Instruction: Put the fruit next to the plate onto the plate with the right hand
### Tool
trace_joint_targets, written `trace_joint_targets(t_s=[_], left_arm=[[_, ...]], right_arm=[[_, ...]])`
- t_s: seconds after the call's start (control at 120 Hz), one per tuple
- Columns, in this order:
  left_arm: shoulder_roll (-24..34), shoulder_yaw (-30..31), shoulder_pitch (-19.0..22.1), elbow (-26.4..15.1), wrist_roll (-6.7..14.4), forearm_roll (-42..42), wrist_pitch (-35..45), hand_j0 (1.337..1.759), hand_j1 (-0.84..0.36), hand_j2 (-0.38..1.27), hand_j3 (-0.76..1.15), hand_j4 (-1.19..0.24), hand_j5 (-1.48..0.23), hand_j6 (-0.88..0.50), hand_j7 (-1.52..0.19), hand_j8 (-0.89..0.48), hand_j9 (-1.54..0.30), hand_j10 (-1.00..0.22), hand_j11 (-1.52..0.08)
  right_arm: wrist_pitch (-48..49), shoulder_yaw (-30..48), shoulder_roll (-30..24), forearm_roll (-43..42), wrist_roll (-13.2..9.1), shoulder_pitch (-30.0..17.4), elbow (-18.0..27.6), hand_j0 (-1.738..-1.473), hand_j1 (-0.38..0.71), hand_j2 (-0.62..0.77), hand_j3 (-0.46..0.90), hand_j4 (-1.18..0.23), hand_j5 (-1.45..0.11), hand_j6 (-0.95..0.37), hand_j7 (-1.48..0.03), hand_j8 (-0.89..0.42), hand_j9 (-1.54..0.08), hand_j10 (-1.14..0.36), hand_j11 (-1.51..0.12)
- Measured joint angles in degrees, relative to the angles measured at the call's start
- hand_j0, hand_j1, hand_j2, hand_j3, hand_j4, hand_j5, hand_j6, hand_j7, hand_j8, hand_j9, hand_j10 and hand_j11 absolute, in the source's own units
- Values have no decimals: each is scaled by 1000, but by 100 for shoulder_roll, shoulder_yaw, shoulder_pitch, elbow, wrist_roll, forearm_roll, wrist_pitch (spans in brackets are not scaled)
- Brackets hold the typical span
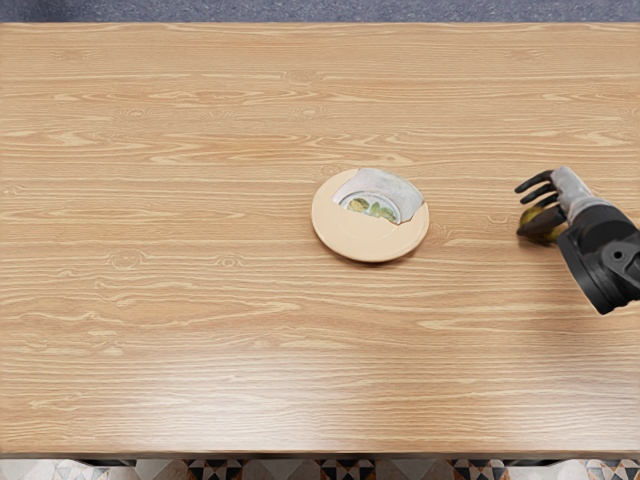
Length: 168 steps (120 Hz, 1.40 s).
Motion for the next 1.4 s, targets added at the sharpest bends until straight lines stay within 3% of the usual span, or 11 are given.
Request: trace_joint_targets(t_s=[0.458,1.4], left_arm=[[0,0,2,0,0,0,0,1658,349,0,0,0,0,-1,0,0,0,0,0],[0,0,-4,0,0,1,0,1658,349,0,0,0,0,-1,0,0,0,0,0]], right_arm=[[5,16,-110,-1,0,293,491,-1657,228,111,0,-566,-749,-570,-741,-478,-746,-442,-741],[43,7,444,6,1,745,513,-1657,239,148,0,-565,-746,-569,-740,-485,-742,-449,-738]])
